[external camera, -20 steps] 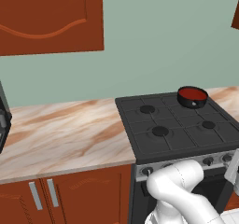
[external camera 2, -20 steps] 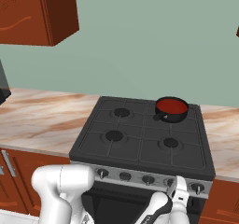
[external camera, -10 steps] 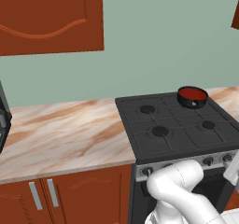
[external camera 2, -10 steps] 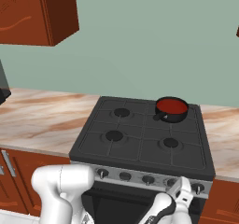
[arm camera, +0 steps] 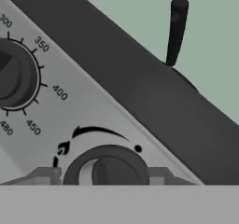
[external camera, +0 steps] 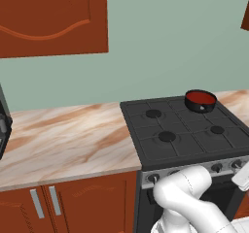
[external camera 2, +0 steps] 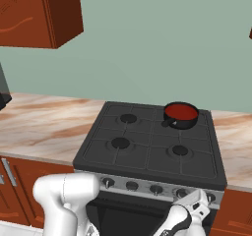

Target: Wait until the marinara sauce is simmered to a deep red color and then turn off the stove.

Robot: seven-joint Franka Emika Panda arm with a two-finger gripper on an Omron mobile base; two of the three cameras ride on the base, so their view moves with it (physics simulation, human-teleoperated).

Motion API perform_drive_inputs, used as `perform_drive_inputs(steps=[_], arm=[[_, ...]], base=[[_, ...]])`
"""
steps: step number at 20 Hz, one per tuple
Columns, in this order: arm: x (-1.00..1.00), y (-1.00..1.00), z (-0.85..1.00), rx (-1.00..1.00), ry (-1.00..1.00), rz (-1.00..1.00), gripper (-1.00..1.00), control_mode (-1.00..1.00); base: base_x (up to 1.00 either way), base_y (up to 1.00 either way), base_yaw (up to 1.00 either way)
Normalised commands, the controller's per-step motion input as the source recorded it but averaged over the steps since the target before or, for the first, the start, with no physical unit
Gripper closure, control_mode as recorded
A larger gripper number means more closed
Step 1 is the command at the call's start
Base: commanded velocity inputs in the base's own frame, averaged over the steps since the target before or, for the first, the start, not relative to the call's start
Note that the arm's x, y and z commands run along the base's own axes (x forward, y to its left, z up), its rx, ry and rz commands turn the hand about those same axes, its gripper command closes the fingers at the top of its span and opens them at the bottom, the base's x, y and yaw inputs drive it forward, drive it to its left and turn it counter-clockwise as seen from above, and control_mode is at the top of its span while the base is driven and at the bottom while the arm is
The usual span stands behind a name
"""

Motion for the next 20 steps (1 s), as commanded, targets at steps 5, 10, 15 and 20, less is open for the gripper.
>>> perform_drive_inputs(steps=[5,10,15,20], arm=[[-0.16,-0.01,-0.15,0.24,0.0,-0.08,1.0,-1.0],[-0.12,-0.03,-0.05,0.32,0.0,-0.14,1.0,-1.0],[-0.02,-0.02,0.0,0.32,0.01,-0.14,1.0,-1.0],[-0.01,-0.04,0.0,0.27,0.04,-0.11,1.0,-1.0]], base=[[0.0,0.0,0.0],[0.0,0.0,0.0],[0.0,0.0,0.0],[0.0,0.0,0.0]])
